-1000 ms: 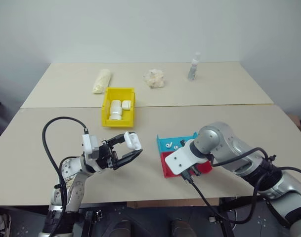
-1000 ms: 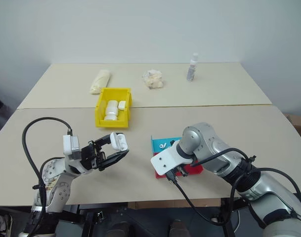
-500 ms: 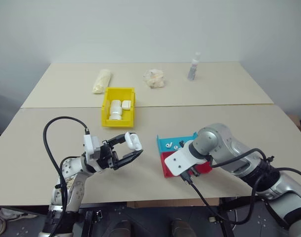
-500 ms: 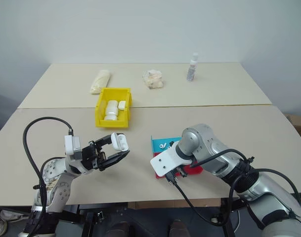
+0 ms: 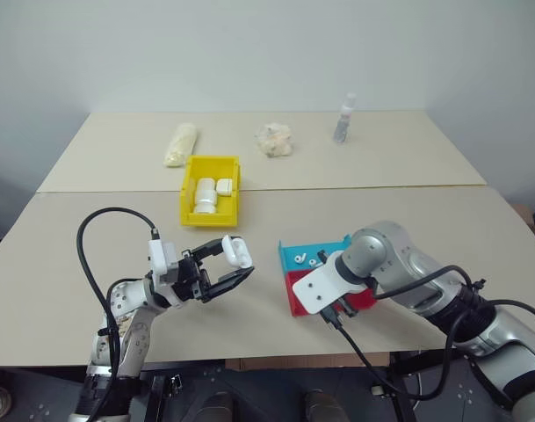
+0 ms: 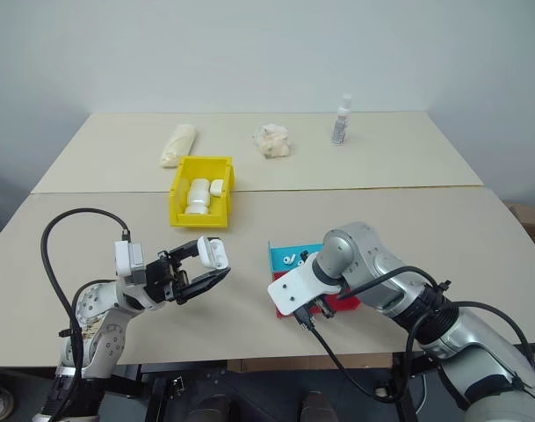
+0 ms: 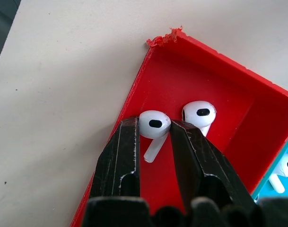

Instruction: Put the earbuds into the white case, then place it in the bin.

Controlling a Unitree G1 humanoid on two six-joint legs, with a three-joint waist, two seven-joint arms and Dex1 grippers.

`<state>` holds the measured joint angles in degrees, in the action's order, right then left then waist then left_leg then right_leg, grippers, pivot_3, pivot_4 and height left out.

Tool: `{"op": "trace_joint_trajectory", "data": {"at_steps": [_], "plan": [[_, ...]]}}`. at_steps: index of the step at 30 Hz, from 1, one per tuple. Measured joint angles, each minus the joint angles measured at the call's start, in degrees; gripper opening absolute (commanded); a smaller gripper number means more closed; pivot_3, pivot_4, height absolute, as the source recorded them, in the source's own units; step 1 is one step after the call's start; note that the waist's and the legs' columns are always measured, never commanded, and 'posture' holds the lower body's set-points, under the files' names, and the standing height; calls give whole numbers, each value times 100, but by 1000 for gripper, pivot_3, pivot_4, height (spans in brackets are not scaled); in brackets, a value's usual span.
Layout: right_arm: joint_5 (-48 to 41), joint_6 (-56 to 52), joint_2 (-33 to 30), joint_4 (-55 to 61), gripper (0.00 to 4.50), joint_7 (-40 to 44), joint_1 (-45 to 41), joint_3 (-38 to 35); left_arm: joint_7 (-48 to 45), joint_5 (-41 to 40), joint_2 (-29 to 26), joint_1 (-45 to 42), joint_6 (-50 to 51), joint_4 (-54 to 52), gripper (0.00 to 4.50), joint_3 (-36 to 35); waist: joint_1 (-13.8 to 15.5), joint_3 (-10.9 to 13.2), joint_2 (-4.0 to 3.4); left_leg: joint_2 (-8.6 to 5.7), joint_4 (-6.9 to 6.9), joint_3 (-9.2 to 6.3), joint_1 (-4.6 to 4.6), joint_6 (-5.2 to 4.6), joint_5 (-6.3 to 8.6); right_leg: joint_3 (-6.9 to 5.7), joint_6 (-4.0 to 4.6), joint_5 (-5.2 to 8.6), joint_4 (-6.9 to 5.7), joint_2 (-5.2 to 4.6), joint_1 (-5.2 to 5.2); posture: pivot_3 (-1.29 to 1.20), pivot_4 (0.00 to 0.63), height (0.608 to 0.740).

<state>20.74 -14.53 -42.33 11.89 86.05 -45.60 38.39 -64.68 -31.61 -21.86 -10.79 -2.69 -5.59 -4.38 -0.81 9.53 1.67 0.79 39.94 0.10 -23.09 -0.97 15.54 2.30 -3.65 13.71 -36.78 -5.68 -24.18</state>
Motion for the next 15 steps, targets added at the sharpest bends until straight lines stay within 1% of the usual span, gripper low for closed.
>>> {"op": "trace_joint_trajectory", "data": {"at_steps": [3,5,8,10,11,13,15], "plan": [[-55,-86,-21,130,1072,-9,152,-151,3,-16,-3,-5,27,-10,2793,3,3,0,0,0,0,-1,-1,0,0,-1,0,0,0,0,0,0,150,740],[-275,-298,-67,352,1072,-4,284,-401,21,-87,-7,-12,118,-101,2793,8,4,0,0,0,0,-3,-5,0,0,-1,0,0,-1,-1,-2,0,150,740],[-789,-836,-128,793,1072,-56,360,-1118,44,-265,-19,-61,314,-366,2793,44,10,0,0,0,0,-5,-6,0,0,-1,0,0,-1,-2,0,0,150,740],[-1119,-1189,-281,1107,1072,-121,395,-1659,34,-350,-17,-168,383,-454,2793,84,28,0,0,-1,1,-8,-4,0,0,-4,0,0,0,-2,4,0,150,740],[-1248,-1295,-463,1264,1072,-135,443,-1872,35,-381,-21,-233,417,-470,2793,87,41,0,0,-1,0,-8,-3,-1,1,-5,0,0,1,-2,6,0,150,740],[-1307,-1334,-757,1453,1072,-146,603,-2012,0,-416,-67,-280,426,-453,2793,81,32,0,0,-1,-1,-7,-1,-2,1,-5,0,0,3,-2,8,0,150,740],[-1314,-1335,-852,1544,1072,-144,728,-1942,-105,-426,-142,-314,428,-332,2793,79,1,0,0,0,-2,-2,0,-2,1,-1,0,0,3,-1,2,0,150,740]]}}
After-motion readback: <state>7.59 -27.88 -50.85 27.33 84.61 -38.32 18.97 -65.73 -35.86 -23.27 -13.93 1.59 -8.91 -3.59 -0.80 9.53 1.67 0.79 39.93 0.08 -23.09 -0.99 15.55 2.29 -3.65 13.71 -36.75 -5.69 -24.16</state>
